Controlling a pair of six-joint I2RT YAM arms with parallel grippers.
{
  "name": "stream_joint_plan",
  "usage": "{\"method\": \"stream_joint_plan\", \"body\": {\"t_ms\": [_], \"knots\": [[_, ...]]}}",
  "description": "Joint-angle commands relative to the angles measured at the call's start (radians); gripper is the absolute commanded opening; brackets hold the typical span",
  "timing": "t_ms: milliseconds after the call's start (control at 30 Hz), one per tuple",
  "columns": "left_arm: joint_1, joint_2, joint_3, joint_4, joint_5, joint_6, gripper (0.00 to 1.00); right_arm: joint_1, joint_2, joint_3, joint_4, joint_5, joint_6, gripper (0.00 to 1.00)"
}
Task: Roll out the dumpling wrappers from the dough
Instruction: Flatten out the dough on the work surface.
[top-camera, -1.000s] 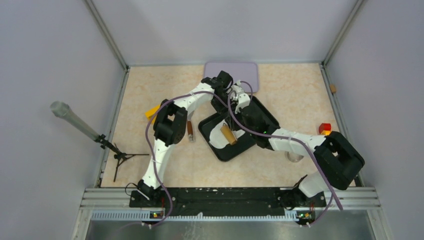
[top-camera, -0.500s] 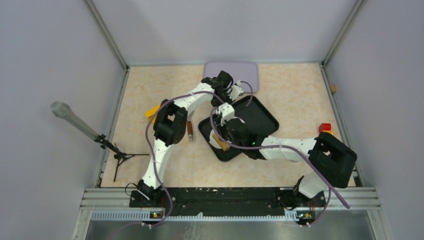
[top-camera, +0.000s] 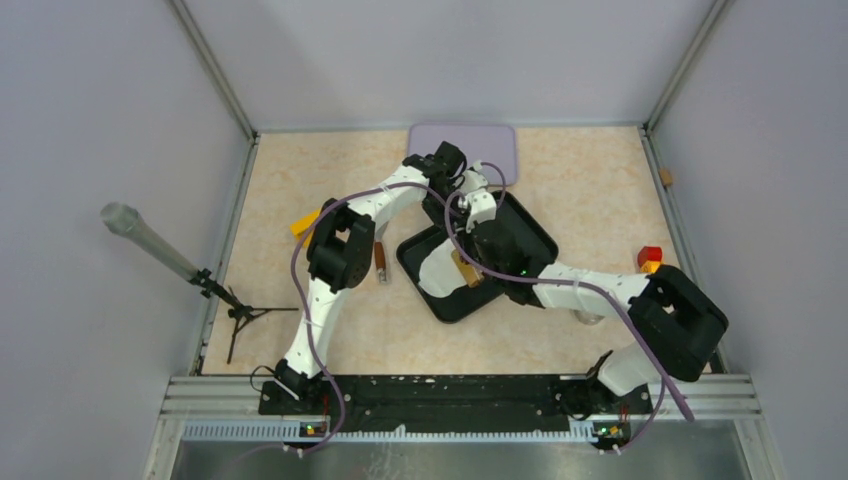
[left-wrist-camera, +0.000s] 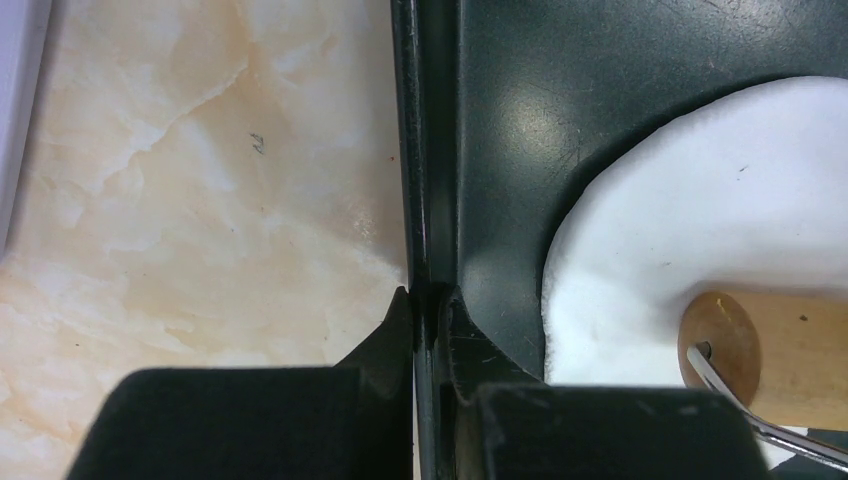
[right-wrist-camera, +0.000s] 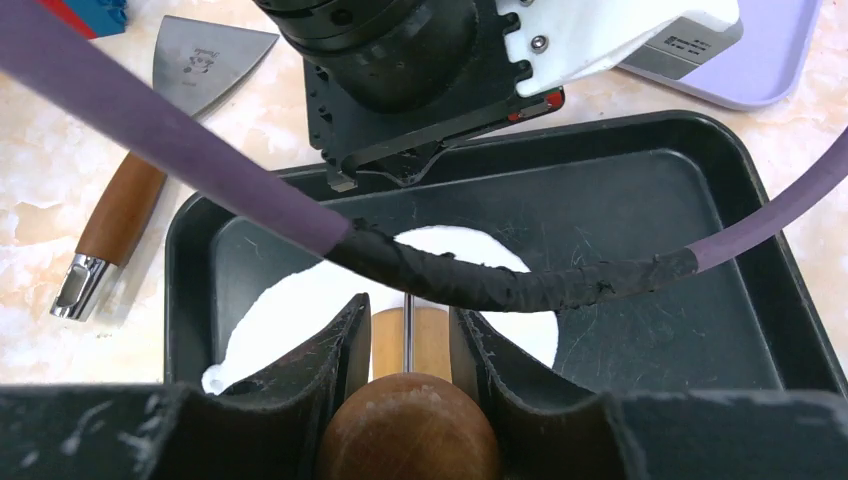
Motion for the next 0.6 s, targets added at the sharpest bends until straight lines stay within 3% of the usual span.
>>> {"method": "stream_joint_plan", "body": {"t_ms": [0,333,567], "knots": [[-0.002,-0.055,0.027,0.004,-0.062,0.059,0.0,-0.01,0.072,-0.07,-0.287,-0.056,-0.021,0.0],[-0.002,-0.056,0.035,-0.003,-0.065,0.052,0.0,0.207,0.178,-0.012,-0.292,-0.142,-0.039,0.0],[-0.002,-0.056,0.035,-0.005,-0.066,0.057,0.0,0.289,0.179,0.015,-0.323,-0.162,-0.044,0.0]]}}
